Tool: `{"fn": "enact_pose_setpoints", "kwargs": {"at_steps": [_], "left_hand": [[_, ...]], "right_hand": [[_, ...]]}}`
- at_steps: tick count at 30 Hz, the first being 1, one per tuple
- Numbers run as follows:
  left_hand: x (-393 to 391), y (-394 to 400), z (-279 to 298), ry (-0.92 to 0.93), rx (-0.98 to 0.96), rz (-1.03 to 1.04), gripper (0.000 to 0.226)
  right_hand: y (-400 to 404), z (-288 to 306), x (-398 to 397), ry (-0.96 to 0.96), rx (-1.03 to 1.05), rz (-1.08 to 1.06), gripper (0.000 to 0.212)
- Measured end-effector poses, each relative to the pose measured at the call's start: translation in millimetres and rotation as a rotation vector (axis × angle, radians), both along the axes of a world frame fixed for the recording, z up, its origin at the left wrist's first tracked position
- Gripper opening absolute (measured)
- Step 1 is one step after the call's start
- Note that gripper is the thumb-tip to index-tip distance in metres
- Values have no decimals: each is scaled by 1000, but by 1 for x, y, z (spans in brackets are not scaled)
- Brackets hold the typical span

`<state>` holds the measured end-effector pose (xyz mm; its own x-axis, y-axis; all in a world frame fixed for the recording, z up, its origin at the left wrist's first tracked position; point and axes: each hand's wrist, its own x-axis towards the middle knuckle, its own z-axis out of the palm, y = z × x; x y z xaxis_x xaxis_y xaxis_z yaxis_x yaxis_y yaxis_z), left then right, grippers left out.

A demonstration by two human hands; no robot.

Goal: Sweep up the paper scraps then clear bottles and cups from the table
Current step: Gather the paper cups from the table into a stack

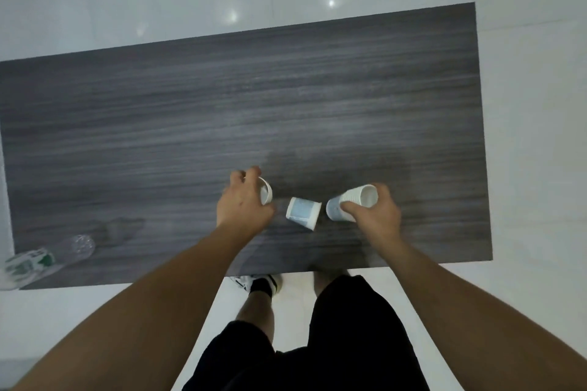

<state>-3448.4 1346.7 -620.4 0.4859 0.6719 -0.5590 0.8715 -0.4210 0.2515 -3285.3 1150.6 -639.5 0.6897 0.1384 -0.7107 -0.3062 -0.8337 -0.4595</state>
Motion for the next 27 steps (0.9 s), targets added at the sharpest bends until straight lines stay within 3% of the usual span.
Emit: {"fn": "enact_pose_setpoints", "kwargs": {"at_steps": [9, 14, 19, 27], "left_hand": [[-53, -39, -31, -89, -139, -178, 62], [-81, -39, -36, -182, -220, -259, 78], [-127, -35, -12, -286, -252, -276, 84], [-187, -2, 51, -364, -286, -308, 90]], "right_hand": [[11, -2, -88, 103, 225, -291, 59], [34, 9, -118, 73, 272, -138, 52], [47, 30, -165, 64, 299, -191, 61], [56, 86, -237, 241, 554, -540, 46]]}}
